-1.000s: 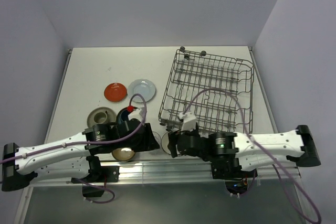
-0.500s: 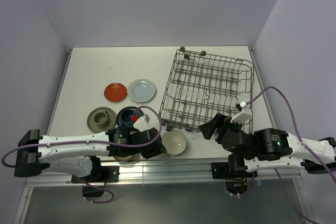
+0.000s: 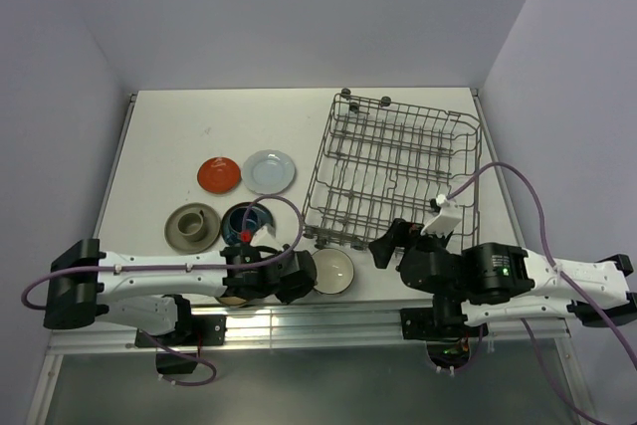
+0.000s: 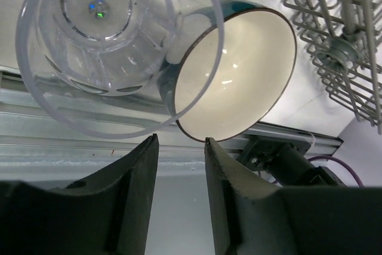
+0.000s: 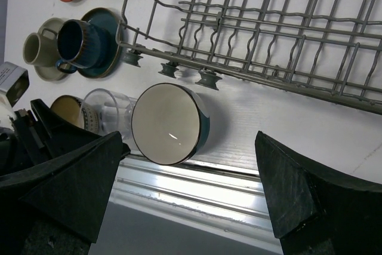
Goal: Load the mixed dishes into the dish rack
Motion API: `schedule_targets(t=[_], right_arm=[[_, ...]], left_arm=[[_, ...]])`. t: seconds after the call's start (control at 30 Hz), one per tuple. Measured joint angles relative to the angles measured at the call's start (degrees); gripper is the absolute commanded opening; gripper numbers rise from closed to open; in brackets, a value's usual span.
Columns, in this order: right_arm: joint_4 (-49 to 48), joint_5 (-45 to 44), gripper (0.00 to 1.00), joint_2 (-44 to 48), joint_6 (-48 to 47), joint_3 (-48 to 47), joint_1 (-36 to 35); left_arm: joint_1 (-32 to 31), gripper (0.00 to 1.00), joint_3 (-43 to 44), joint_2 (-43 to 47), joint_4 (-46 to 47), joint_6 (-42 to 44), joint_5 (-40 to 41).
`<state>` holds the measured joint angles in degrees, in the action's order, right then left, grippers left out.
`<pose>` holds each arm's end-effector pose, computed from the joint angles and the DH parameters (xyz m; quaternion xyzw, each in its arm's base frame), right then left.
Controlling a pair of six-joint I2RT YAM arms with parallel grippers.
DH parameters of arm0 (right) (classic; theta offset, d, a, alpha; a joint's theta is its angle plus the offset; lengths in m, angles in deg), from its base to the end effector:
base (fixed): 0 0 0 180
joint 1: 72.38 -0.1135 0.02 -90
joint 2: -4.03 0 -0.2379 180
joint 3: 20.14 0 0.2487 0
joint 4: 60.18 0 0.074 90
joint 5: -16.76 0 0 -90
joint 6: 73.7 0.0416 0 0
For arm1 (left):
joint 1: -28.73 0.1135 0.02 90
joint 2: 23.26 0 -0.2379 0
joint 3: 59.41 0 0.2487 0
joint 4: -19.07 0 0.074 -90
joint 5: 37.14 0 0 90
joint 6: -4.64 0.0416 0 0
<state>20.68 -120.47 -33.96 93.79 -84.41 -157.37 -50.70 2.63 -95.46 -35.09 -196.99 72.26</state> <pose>0.0404 0.1117 0.2867 0.0645 0.8789 0.2174 0.4196 0.0578 -0.2345 0.1941 -0.3025 0.9130 -0.2339 0.1424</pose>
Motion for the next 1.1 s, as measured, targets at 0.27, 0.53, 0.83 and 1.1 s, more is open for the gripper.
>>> schedule_targets(t=[0.27,0.53,0.83,1.1], right_arm=[[-0.1,0.4,0.99,5.0,0.0,1.9,0.0],[-0.2,1.0,0.99,5.9,0.0,2.0,0.0],[-0.7,1.5,0.99,5.8,0.0,3.7,0.0],[-0.6,1.5,0.99,7.1,0.0,4.3,0.0]], left_arm=[[-1.2,0.45,3.0,-4.5,-3.7,-1.9,0.1],[-1.6,0.44,4.4,-8.0,-4.5,-2.1,1.3],[-1.7,0.39,5.9,-12.4,-4.4,-2.2,1.9],[-1.9,0.3,8.1,-16.0,-5.0,-2.3,2.9]])
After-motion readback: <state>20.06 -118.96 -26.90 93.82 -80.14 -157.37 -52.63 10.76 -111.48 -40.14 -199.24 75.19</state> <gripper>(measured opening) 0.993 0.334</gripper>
